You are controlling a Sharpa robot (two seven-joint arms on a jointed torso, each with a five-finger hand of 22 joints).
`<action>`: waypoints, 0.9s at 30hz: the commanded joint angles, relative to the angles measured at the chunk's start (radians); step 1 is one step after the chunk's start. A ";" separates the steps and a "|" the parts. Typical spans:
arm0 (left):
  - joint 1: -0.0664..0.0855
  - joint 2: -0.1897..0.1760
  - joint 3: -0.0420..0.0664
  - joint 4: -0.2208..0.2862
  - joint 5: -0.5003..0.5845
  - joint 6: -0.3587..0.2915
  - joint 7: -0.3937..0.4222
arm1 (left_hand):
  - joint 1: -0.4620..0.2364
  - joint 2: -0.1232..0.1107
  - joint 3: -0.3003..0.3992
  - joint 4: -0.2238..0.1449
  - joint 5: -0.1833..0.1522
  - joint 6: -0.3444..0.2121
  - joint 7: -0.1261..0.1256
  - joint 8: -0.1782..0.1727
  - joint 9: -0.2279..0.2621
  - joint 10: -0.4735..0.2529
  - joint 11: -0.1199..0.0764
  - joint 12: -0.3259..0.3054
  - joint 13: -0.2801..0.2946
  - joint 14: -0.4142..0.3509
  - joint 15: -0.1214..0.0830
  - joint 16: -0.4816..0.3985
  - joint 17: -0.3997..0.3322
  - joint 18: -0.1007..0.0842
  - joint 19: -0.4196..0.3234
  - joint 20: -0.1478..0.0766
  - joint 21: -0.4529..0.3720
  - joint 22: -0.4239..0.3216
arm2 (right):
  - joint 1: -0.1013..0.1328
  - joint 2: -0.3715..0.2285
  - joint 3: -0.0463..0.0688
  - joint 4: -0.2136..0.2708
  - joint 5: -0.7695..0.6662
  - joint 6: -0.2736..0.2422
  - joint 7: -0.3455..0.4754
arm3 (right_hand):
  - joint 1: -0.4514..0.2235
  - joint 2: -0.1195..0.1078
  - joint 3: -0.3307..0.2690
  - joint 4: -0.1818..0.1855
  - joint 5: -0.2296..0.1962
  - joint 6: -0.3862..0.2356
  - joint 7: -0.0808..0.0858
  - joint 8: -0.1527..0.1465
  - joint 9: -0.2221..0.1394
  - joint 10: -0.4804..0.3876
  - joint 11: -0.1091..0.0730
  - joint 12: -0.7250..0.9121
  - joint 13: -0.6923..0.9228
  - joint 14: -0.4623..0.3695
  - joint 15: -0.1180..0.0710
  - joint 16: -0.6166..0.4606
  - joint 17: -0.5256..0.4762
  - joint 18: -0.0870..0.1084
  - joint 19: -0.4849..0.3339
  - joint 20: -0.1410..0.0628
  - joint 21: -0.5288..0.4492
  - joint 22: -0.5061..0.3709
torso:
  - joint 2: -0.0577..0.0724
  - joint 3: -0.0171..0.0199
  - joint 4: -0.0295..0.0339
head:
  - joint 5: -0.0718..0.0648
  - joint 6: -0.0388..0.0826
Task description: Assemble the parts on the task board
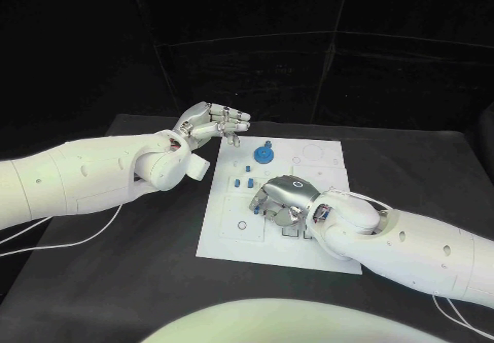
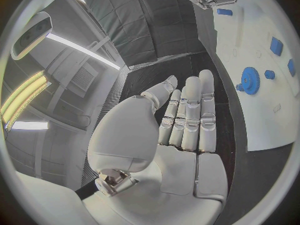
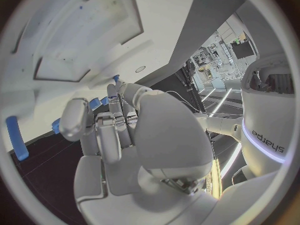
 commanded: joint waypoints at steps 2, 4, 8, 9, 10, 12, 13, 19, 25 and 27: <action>0.002 -0.001 0.001 0.002 0.004 0.012 0.005 | 0.008 -0.001 -0.005 0.000 -0.002 -0.003 0.006 0.001 -0.002 -0.007 0.003 0.006 -0.001 -0.008 -0.002 -0.007 -0.001 0.013 -0.004 0.003 -0.007 -0.001 | 0.001 0.003 0.000 0.004 -0.031 0.023 -0.004 | -0.010 0.001 0.006 -0.003 0.005 -0.002 0.007 -0.005 -0.001 -0.003 0.007 -0.007 0.000 0.104 0.006 0.003 0.263 -0.007 -0.001 0.005 0.004 0.001 | 0.000 0.0001 -0.0001 | 0.001 -0.001; 0.002 -0.001 0.001 0.002 0.004 0.012 0.004 | 0.008 -0.001 -0.005 0.000 -0.002 -0.003 0.006 0.001 -0.002 -0.007 0.003 0.006 -0.001 -0.008 -0.002 -0.007 -0.001 0.013 -0.004 0.003 -0.007 -0.001 | 0.001 0.004 0.000 0.004 -0.040 0.026 -0.006 | -0.012 0.000 0.005 -0.004 0.004 -0.002 0.007 -0.005 -0.001 -0.004 0.008 -0.008 0.000 0.104 0.007 0.003 0.263 -0.006 -0.003 0.006 0.003 -0.002 | -0.001 -0.0004 0.0000 | 0.001 -0.001; 0.002 -0.002 0.001 0.002 0.004 0.013 0.004 | 0.008 -0.001 -0.005 0.000 -0.002 -0.003 0.006 0.001 -0.002 -0.007 0.003 0.006 -0.001 -0.008 -0.002 -0.007 -0.001 0.013 -0.004 0.003 -0.007 -0.001 | 0.000 0.005 0.000 0.004 -0.064 0.031 -0.015 | -0.025 -0.006 0.002 -0.006 0.003 -0.007 0.008 -0.006 -0.002 -0.009 0.009 -0.013 0.000 0.104 0.009 0.003 0.263 -0.005 -0.007 0.008 0.001 -0.007 | 0.000 -0.0008 0.0003 | 0.001 -0.001; 0.002 -0.002 0.001 0.002 0.004 0.013 0.004 | 0.008 -0.001 -0.005 0.000 -0.002 -0.003 0.006 0.001 -0.002 -0.007 0.003 0.006 -0.001 -0.008 -0.002 -0.007 -0.001 0.013 -0.004 0.003 -0.007 -0.001 | 0.000 0.005 0.000 0.004 -0.066 0.031 -0.016 | -0.031 -0.009 0.000 -0.006 0.003 -0.011 0.009 -0.007 -0.003 -0.014 0.011 -0.016 -0.001 0.104 0.010 0.003 0.263 -0.004 -0.011 0.009 -0.002 -0.011 | 0.000 -0.0006 0.0001 | 0.001 -0.001; 0.002 -0.002 0.001 0.002 0.004 0.013 0.003 | 0.008 -0.001 -0.005 0.000 -0.002 -0.003 0.006 0.001 -0.002 -0.007 0.003 0.006 -0.001 -0.008 -0.002 -0.007 -0.001 0.013 -0.004 0.003 -0.007 -0.001 | 0.000 0.005 0.000 0.004 -0.068 0.029 -0.017 | -0.037 -0.013 -0.002 -0.006 0.005 -0.016 0.011 -0.008 -0.004 -0.023 0.013 -0.022 -0.002 0.104 0.012 0.003 0.263 -0.003 -0.015 0.010 -0.005 -0.017 | 0.000 -0.0006 0.0001 | 0.001 -0.001; 0.002 -0.002 0.001 0.002 0.004 0.014 0.003 | 0.008 -0.001 -0.005 0.000 -0.002 -0.003 0.006 0.001 -0.002 -0.007 0.003 0.006 -0.001 -0.008 -0.002 -0.007 -0.001 0.013 -0.004 0.003 -0.007 -0.001 | 0.000 0.006 -0.001 0.003 -0.071 0.024 -0.018 | -0.048 -0.018 -0.005 -0.005 0.010 -0.025 0.014 -0.010 -0.006 -0.039 0.018 -0.030 -0.003 0.104 0.016 0.003 0.263 -0.001 -0.023 0.013 -0.011 -0.028 | 0.000 -0.0006 0.0001 | 0.001 -0.001; 0.002 -0.002 0.001 0.002 0.004 0.015 0.003 | 0.008 -0.001 -0.005 0.000 -0.002 -0.003 0.006 0.001 -0.002 -0.007 0.003 0.006 -0.001 -0.008 -0.002 -0.007 -0.001 0.013 -0.004 0.003 -0.007 -0.001 | 0.000 0.006 -0.001 0.003 -0.072 0.020 -0.018 | -0.055 -0.023 -0.008 -0.005 0.013 -0.034 0.017 -0.010 -0.007 -0.054 0.022 -0.036 -0.003 0.104 0.020 0.003 0.263 0.002 -0.032 0.016 -0.018 -0.041 | 0.000 -0.0003 0.0001 | 0.001 -0.001; 0.002 -0.003 0.001 0.002 0.004 0.018 0.001 | 0.008 -0.001 -0.005 0.000 -0.002 -0.003 0.006 0.001 -0.002 -0.007 0.003 0.006 -0.001 -0.008 -0.002 -0.007 -0.001 0.013 -0.004 0.003 -0.007 -0.001 | 0.000 0.006 -0.001 0.002 -0.074 -0.026 -0.014 | -0.078 -0.040 -0.040 -0.017 0.017 -0.095 0.035 -0.009 -0.011 -0.199 0.050 -0.035 -0.002 0.104 0.044 0.003 0.263 0.042 -0.168 0.040 -0.139 -0.246 | -0.001 -0.0003 0.0005 | 0.000 0.000; 0.002 -0.004 0.001 0.000 0.004 0.021 -0.001 | 0.007 0.000 -0.006 0.001 -0.002 -0.003 0.006 0.001 -0.001 -0.008 0.003 0.006 -0.002 -0.008 -0.001 -0.007 -0.002 0.013 -0.004 0.003 -0.008 -0.002 | -0.001 -0.008 -0.001 0.020 -0.054 -0.117 0.006 | -0.083 -0.037 -0.061 -0.022 0.020 -0.116 0.036 -0.010 -0.011 -0.210 0.052 -0.022 0.002 0.104 0.047 0.003 0.263 0.047 -0.188 0.045 -0.162 -0.278 | 0.000 0.0005 -0.0004 | -0.001 0.005; 0.002 -0.005 0.001 -0.001 0.004 0.022 -0.002 | 0.007 0.000 -0.006 0.001 -0.002 -0.003 0.006 0.001 -0.001 -0.008 0.003 0.006 -0.002 -0.008 -0.001 -0.007 -0.002 0.013 -0.004 0.003 -0.008 -0.002 | -0.001 -0.019 -0.001 0.033 -0.043 -0.139 0.013 | -0.084 -0.035 -0.065 -0.023 0.023 -0.117 0.034 -0.008 -0.010 -0.201 0.050 -0.014 0.004 0.104 0.046 0.003 0.263 0.047 -0.184 0.044 -0.161 -0.275 | -0.001 0.0008 -0.0014 | -0.001 0.007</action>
